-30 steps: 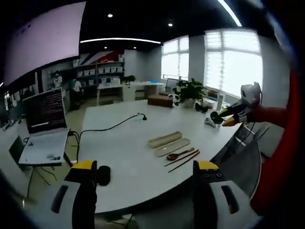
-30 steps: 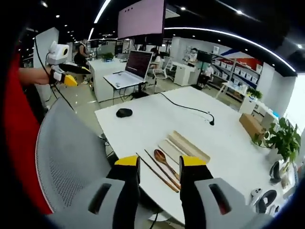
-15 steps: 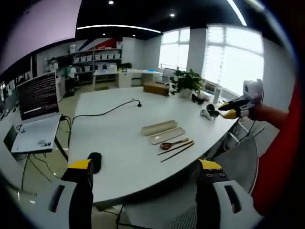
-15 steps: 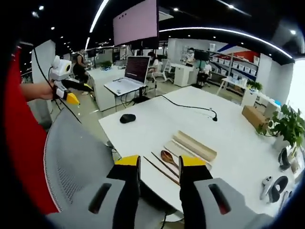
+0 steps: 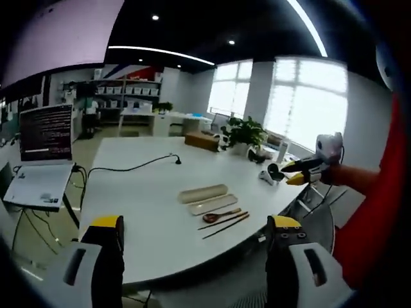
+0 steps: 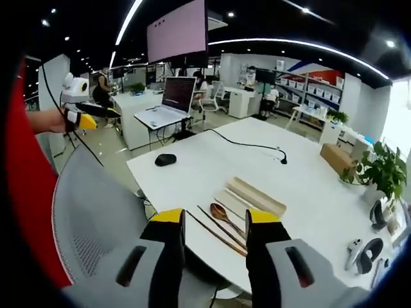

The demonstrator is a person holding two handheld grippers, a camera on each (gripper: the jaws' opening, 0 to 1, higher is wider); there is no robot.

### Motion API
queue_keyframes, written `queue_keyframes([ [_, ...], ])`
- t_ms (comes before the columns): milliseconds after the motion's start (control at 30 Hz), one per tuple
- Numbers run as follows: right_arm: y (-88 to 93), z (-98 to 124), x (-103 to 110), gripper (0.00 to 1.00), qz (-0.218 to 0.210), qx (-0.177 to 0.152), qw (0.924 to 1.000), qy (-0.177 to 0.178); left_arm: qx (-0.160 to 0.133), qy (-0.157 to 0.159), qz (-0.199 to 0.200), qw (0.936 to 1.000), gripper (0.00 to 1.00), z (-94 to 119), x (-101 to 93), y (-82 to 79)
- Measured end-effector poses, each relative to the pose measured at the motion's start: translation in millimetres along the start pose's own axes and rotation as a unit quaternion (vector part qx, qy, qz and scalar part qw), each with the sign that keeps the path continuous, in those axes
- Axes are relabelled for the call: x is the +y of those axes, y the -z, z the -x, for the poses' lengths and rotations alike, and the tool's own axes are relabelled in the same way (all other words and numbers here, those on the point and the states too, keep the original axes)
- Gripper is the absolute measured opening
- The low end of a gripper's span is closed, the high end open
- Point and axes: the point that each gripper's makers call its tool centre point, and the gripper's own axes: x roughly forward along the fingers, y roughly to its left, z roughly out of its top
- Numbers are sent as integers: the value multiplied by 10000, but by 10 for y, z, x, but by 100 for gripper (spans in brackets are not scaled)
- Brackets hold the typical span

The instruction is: Arrange the utensils inside the cutlery case until each visible utensil rests in its matching compartment.

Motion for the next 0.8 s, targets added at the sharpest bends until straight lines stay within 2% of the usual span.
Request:
queue_keyframes([
  [200,91,-40,-76,29,670,501,9965,67,99,-173,71,9998,92,32,175,33],
  [367,60,-89,-95,28,687,582,9959,1,0,-160,205,9997,90,63,254,-55],
  [533,88,-272,-94,24,704,695,9948,-228,-18,-162,129,9998,90,35,231,-71],
  [600,101,-391,-73,24,491,693,9955,-427,-10,-132,116,9998,90,10,187,-59],
  [633,117,-497,-102,23,220,673,9964,-475,-11,-129,110,9999,90,0,169,-52],
  [700,192,-618,-154,21,71,661,9966,-487,11,-195,78,9998,91,-19,157,-30],
  [733,249,-632,-172,21,103,708,9964,-457,35,-182,64,9998,91,-19,142,-21],
  [800,321,-648,-227,22,-163,716,9970,-250,32,-123,37,9999,91,-8,116,-21],
])
